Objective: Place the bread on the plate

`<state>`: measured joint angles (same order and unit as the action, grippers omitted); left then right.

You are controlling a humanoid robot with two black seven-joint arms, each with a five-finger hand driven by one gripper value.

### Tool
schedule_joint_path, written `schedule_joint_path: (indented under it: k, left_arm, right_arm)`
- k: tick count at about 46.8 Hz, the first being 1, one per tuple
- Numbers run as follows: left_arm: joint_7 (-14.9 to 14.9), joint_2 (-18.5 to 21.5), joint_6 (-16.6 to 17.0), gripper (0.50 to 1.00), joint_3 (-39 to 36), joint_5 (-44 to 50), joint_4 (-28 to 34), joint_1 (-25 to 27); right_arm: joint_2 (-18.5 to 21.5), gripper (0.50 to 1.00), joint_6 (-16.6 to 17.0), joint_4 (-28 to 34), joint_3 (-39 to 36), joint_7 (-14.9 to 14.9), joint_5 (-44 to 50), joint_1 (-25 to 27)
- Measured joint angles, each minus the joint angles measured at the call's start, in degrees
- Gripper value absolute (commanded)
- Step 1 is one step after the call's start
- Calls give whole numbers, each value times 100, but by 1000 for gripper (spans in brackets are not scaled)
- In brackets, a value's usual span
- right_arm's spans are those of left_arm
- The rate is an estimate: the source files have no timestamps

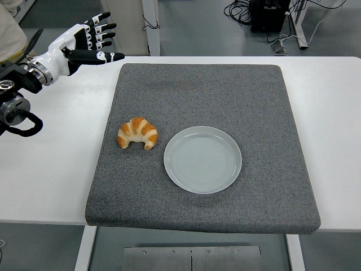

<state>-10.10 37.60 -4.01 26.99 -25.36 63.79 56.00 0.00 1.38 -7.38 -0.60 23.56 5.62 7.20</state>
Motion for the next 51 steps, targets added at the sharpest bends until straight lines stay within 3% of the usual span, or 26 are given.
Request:
schedule_joint_path:
  k: [11,33,51]
  left_arm:
    - [25,696,-5,972,-45,-417,1047,-185]
    - [160,781,172,968,-624,-2192,1138,-97]
    - [432,808,226,966,-878,-2732,1338,-113]
  right_arm:
    - [0,1000,0,0,-1,0,0,1]
    - [0,1000,3,0,1,0,0,1]
    - [0,1000,3,0,0,0,0,1]
